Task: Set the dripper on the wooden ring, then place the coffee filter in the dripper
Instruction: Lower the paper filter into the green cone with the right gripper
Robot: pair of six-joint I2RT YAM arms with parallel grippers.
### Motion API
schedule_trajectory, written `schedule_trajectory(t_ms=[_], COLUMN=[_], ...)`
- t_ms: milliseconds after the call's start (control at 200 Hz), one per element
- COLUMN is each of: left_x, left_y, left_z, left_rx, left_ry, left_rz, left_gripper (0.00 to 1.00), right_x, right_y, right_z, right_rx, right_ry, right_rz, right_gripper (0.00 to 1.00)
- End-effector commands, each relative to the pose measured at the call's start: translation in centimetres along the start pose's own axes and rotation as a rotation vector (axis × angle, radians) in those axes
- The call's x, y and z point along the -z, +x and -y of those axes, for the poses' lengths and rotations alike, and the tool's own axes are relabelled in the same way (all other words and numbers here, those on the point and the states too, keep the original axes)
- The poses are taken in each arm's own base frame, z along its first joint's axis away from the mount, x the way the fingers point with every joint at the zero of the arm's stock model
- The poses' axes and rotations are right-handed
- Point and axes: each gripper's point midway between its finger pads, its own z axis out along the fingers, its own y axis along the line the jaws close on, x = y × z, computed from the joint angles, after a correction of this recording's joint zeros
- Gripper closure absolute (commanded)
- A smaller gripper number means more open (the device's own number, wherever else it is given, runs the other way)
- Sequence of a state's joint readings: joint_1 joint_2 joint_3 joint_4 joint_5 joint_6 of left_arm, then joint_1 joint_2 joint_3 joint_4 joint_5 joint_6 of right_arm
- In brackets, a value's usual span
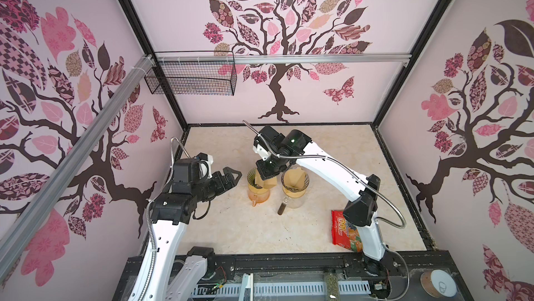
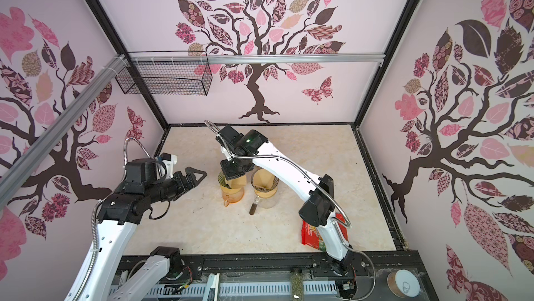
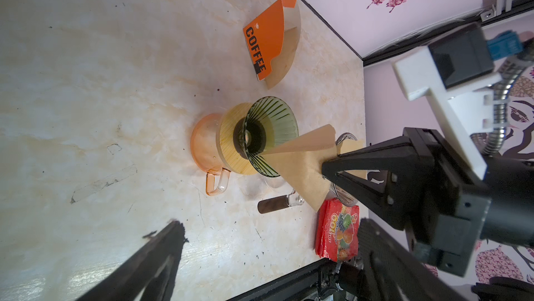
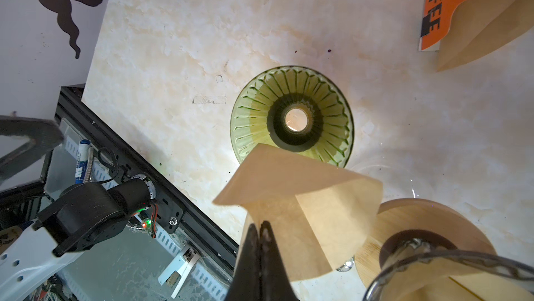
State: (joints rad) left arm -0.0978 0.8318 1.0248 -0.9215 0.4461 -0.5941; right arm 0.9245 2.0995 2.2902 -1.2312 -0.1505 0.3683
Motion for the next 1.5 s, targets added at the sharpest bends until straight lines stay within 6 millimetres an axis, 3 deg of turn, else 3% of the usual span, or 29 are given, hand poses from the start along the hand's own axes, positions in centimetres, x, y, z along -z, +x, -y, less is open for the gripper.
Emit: schedule_trajectory(t_ms=[0, 335, 840, 1110, 1496], left_x=[-0.2, -0.4, -0.6, -0.7, -0.6], left_y=[0.1, 0.1, 0.2, 0.3, 0.3], left_z=[-0.6, -0.6, -0.7, -0.8, -0.9], left_rx=[-0.015, -0.012, -0.004, 0.002, 0.003], left_ry=[-0.014, -0.014, -0.014, -0.016, -0.022], left_rz=[0.006, 0.0, -0.011, -0.017, -0.018], left_gripper=[0.04, 0.04, 0.04, 0.04, 0.04], right_x=[-1.0, -2.9, -5.8, -4.8, -3.2], right_y=[-0.3, -0.8, 0.2, -0.5, -0.8], right_z=[0.0, 0.0, 0.2, -0.6, -1.7], right_rx=[0.023, 0.031, 0.053, 0.053, 0.051], right_ry=[0.025, 0.049, 0.089, 0.061, 0.013], right_rz=[-0.005, -0.016, -0.072, -0.042, -0.022], right_gripper=[1.0, 1.0, 1.0, 0.86, 0.75])
